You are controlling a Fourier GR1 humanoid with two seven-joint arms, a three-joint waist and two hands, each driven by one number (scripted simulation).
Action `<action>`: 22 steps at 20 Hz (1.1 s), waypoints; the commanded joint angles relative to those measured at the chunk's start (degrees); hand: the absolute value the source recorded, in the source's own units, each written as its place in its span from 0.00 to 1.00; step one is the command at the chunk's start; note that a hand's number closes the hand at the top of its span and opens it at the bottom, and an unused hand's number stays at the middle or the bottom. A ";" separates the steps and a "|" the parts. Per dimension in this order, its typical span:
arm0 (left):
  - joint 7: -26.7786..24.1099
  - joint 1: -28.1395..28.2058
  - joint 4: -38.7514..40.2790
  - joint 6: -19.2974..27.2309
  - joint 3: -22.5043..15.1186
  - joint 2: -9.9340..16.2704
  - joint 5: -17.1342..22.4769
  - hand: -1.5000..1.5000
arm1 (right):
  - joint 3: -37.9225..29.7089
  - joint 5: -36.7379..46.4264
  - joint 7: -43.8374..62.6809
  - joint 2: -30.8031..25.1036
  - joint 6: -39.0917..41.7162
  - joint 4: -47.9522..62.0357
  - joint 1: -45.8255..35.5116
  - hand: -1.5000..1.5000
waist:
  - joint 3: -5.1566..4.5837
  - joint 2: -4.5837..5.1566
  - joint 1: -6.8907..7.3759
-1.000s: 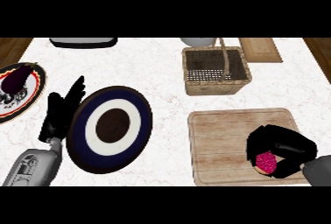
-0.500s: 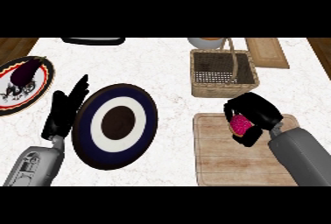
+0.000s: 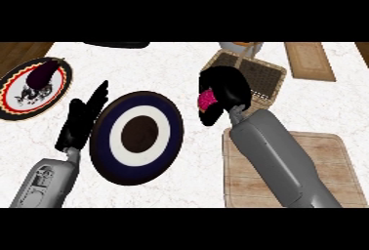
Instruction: Pick the cupcake from the cutting board and place it in the basket
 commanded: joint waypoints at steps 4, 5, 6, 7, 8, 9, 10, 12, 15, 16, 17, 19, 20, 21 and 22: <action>0.62 -2.34 0.36 -0.44 -1.32 -1.18 -0.48 0.50 | -4.29 -5.35 23.91 5.82 -10.58 -1.48 -19.38 1.00 | 0.37 0.35 2.24; 1.18 -2.55 0.69 -0.95 -0.74 -0.69 0.07 0.50 | -3.07 -5.06 27.82 5.85 -12.31 -1.93 -22.00 1.00 | 0.33 0.11 1.93; 1.41 -2.98 1.75 -0.85 -0.58 -1.04 0.19 0.50 | -4.62 -4.90 30.05 5.87 -12.40 -1.89 -27.02 1.00 | 0.26 0.19 1.45; 1.04 -2.98 1.16 -0.72 -0.40 -0.89 0.15 0.50 | -3.61 -4.80 33.31 5.89 -14.70 -1.28 -29.37 1.00 | 0.26 0.14 1.72; 0.92 -2.87 0.97 -0.36 -0.79 -1.02 -0.46 0.50 | -3.97 -4.55 34.64 5.91 -15.84 1.45 -33.14 1.00 | 0.28 0.52 1.69; 1.86 -3.54 1.42 0.47 -0.79 -1.04 -1.21 0.50 | -3.47 -4.12 37.72 5.92 -15.78 1.66 -36.84 1.00 | 0.30 0.29 0.62; -0.06 -1.96 2.78 -0.97 0.39 -0.15 0.07 0.50 | -3.39 -4.60 40.54 5.93 -14.94 3.29 -40.58 1.00 | 0.20 0.41 0.62; -0.40 -1.86 2.23 -0.24 0.36 -0.22 -0.55 0.50 | -4.17 -5.44 43.48 5.94 -15.53 6.91 -46.79 1.00 | 0.22 0.46 0.40; 0.45 -2.59 2.39 -0.08 1.30 0.10 -0.29 0.50 | -7.90 -6.55 42.43 5.94 -15.93 13.83 -53.05 1.00 | 0.32 0.68 -1.17; -0.24 -2.25 3.17 -0.89 1.90 0.82 0.14 0.50 | -7.73 -5.21 42.77 5.94 -17.40 16.30 -55.12 1.00 | 0.26 0.82 -0.97; 0.80 -2.56 1.06 -0.66 1.67 0.64 0.27 0.50 | -10.25 -4.86 42.31 5.94 -17.55 18.52 -57.50 1.00 | 0.28 0.74 -0.66; -0.18 -0.20 0.99 -0.03 0.72 -0.01 -0.71 0.50 | -11.64 -4.49 43.44 5.94 -16.95 21.71 -62.01 1.00 | 0.30 0.57 -1.23; -1.17 -1.40 2.17 -0.60 2.07 0.83 -0.07 0.50 | -12.29 -4.36 42.60 5.94 -16.32 24.99 -64.01 1.00 | 0.22 0.90 -1.27; -1.54 -0.84 1.75 -0.21 1.57 0.18 -0.36 0.50 | -14.68 -3.76 40.81 4.84 -17.23 26.53 -64.78 1.00 | 0.28 0.94 -1.85; 2.03 -2.31 0.29 0.82 1.13 -0.61 -0.58 0.50 | -14.27 -2.46 40.42 5.12 -18.27 28.57 -64.93 1.00 | 0.35 0.81 -2.28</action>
